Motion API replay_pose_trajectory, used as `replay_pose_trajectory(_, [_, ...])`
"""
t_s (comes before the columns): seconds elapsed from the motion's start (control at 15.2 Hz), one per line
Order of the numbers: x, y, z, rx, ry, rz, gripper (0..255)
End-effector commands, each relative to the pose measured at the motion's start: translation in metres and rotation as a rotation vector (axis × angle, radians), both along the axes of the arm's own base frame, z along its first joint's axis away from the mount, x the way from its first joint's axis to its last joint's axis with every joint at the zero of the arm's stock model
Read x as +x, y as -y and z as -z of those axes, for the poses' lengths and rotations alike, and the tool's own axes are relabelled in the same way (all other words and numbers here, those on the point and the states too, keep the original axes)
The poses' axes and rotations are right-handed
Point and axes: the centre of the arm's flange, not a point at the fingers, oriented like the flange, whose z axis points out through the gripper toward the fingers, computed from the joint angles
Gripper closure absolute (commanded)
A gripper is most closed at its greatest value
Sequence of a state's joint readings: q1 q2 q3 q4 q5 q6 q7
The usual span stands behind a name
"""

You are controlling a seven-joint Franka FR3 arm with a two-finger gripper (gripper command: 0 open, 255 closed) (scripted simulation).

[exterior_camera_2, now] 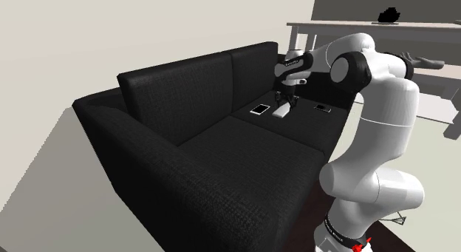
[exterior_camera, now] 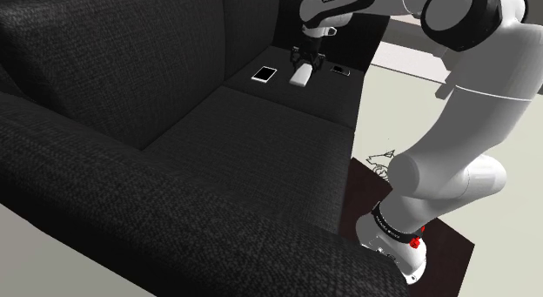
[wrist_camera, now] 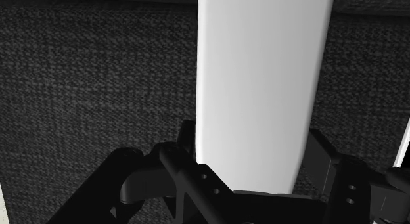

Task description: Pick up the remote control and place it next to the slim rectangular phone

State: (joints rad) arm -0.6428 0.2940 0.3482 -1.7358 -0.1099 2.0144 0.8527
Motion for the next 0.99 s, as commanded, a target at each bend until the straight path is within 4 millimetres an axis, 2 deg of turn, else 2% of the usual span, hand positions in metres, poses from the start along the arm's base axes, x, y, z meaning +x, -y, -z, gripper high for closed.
replay_pose_trajectory(0.0, [0.001, 0.003, 0.009, 0.000, 0.000, -0.001, 255])
replay_pose_trajectory(0.73, [0.001, 0.003, 0.070, 0.000, 0.000, -0.001, 255])
replay_pose_trajectory(0.92, [0.001, 0.003, 0.070, 0.000, 0.000, -0.001, 255])
